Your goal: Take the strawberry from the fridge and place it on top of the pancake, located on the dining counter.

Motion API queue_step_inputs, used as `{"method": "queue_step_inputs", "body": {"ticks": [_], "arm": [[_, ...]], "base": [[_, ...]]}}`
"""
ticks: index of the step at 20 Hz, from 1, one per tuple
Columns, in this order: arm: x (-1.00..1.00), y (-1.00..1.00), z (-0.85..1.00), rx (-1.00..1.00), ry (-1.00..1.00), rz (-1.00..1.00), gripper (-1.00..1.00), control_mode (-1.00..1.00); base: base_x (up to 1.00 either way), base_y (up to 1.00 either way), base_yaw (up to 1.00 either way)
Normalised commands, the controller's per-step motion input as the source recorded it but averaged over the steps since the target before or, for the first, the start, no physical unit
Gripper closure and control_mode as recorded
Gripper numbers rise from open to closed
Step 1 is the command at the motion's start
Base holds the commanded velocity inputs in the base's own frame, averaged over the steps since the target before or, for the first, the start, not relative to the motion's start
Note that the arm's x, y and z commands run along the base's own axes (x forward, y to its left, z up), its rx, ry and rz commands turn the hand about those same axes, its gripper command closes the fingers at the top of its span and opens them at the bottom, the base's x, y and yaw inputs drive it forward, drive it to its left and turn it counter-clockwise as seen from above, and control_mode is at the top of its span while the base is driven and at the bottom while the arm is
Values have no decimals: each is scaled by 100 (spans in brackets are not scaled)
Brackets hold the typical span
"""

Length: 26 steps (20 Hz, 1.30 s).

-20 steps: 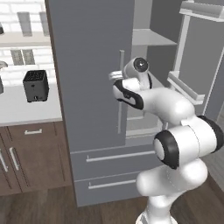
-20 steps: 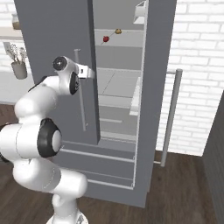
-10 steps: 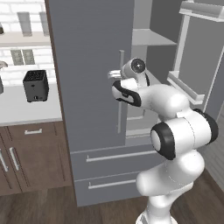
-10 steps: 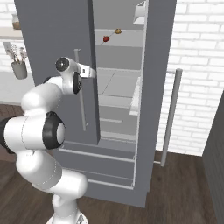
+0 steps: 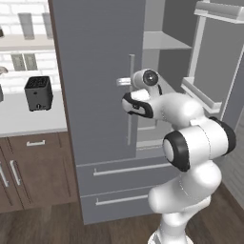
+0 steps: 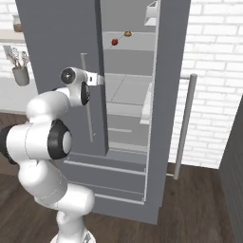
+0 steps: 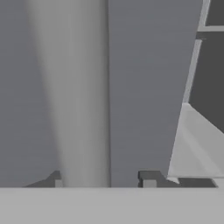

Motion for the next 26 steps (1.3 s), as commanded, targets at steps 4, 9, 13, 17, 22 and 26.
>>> {"method": "queue_step_inputs", "body": {"ticks": [4, 9, 13, 17, 22, 26], "arm": [[18, 67, 6, 0, 0, 0, 100, -100], [-77, 56, 41, 0, 0, 1, 100, -100], [-100, 42, 56, 0, 5, 2, 100, -100], [-100, 45, 52, 0, 12, 2, 100, -100], [-84, 65, 14, 0, 13, 0, -100, -100], [-46, 51, -8, -3, 3, 8, -100, -100]], "base": [[0, 0, 0], [0, 0, 0], [0, 0, 0], [0, 0, 0], [0, 0, 0], [0, 0, 0]]}}
